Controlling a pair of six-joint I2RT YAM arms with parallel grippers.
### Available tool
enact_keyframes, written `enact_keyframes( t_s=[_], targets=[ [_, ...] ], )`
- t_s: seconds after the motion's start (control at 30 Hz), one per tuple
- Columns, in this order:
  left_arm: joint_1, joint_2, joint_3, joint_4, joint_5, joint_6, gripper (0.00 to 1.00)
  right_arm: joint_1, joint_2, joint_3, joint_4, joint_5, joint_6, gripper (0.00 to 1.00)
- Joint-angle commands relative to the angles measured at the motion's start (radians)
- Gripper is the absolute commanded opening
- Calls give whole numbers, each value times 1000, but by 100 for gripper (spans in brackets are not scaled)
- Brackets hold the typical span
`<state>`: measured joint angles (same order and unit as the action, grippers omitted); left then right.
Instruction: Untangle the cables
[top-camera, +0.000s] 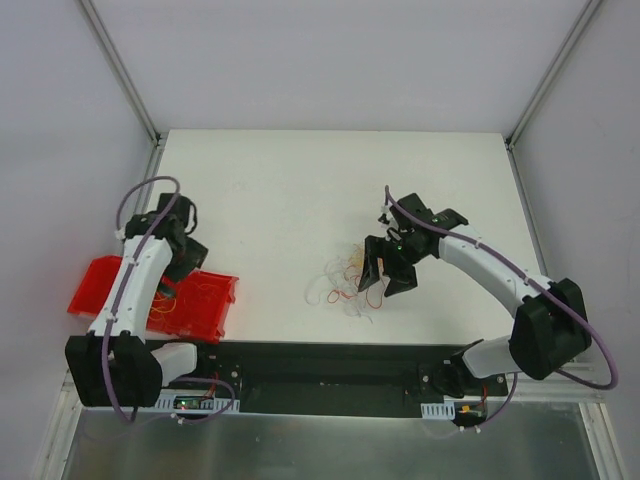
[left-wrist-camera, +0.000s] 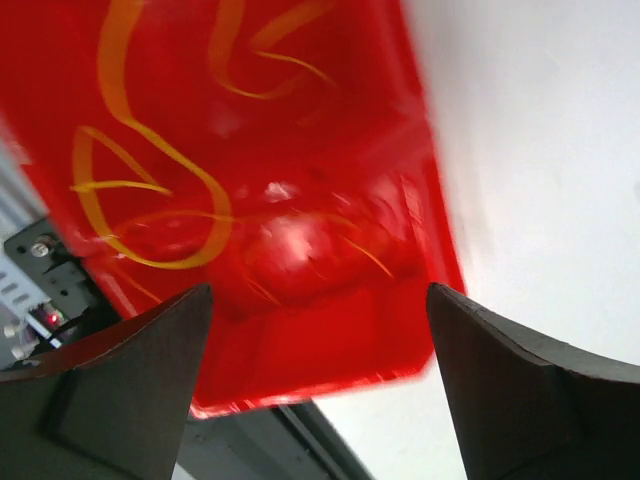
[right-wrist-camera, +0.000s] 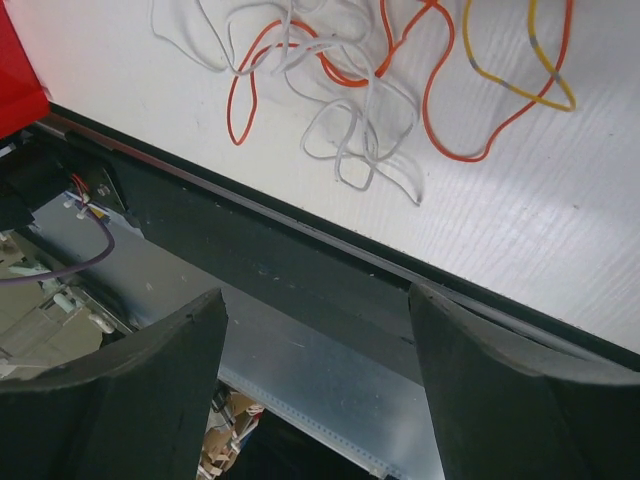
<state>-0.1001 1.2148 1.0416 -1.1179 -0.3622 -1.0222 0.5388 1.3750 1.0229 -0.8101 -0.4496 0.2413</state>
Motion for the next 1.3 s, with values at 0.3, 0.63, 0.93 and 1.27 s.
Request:
enact_keyframes(
  t_s=[0.3, 0.63, 0.93, 1.27],
  targets=[
    [558, -101, -160, 115, 106, 189, 87, 35, 96, 169, -143, 78, 35, 76],
    [652, 0, -190, 178, 281, 203, 86, 36, 30, 105, -81, 71, 73, 76],
    [663, -40, -206, 202, 175, 194, 49, 36, 27, 114, -77, 66, 52, 76],
    [663, -268, -206, 153, 157, 234, 0, 36, 45, 114, -67, 29, 3, 76]
  ],
)
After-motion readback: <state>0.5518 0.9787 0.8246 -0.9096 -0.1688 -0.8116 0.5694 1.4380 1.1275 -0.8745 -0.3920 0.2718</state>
